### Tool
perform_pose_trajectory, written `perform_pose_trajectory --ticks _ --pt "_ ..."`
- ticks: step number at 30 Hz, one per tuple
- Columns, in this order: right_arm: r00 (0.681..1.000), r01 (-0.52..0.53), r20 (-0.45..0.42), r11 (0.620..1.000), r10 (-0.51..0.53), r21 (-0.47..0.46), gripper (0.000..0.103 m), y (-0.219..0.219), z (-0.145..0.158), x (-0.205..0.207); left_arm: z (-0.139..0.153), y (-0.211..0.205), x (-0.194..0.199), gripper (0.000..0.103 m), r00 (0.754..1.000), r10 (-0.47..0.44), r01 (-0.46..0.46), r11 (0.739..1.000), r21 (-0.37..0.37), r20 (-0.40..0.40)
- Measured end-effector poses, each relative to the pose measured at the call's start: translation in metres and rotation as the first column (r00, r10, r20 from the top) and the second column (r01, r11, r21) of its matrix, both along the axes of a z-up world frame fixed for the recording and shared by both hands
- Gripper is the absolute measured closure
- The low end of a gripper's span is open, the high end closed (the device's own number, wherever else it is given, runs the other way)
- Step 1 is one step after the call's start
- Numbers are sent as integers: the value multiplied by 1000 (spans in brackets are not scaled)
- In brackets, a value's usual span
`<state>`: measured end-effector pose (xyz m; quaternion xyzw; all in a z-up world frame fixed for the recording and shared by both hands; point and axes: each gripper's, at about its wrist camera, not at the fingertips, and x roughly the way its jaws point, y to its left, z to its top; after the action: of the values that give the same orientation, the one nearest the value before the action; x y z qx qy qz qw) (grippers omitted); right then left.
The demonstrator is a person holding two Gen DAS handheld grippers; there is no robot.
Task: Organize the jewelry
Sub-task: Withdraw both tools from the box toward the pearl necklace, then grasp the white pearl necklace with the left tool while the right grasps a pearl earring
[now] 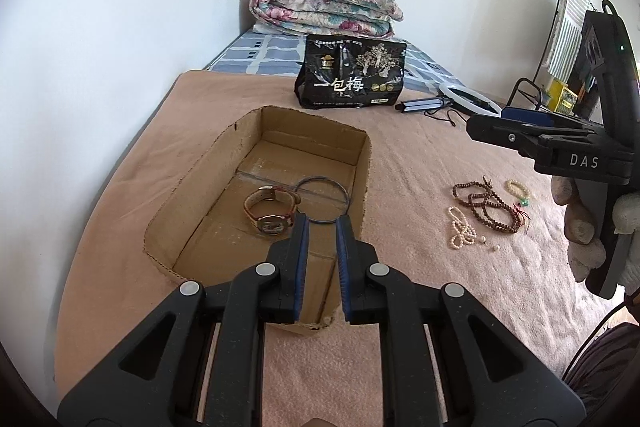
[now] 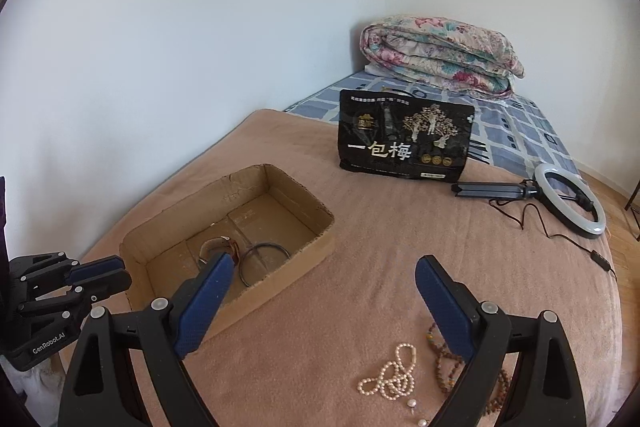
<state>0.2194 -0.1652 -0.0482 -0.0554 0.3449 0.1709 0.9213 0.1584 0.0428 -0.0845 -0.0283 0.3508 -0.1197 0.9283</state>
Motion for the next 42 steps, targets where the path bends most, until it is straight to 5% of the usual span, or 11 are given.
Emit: perform_pose_trajectory --ticks 20,24,27,42 --pt "972 235 -1 969 -236 -75 9 -165 -20 -69 -23 -130 7 91 966 -252 252 968 -8 -56" --pt "973 226 -33 972 -229 -69 12 -172 -34 -80 -34 -150 14 88 957 -277 278 961 -8 -87" --pt "976 208 -58 976 -212 -62 15 -172 -47 -84 -41 -162 21 71 950 -294 295 955 -8 -101" --pt "976 144 -164 989 -144 -17 31 -155 -97 -80 -88 -195 61 71 931 -302 305 952 -16 -205"
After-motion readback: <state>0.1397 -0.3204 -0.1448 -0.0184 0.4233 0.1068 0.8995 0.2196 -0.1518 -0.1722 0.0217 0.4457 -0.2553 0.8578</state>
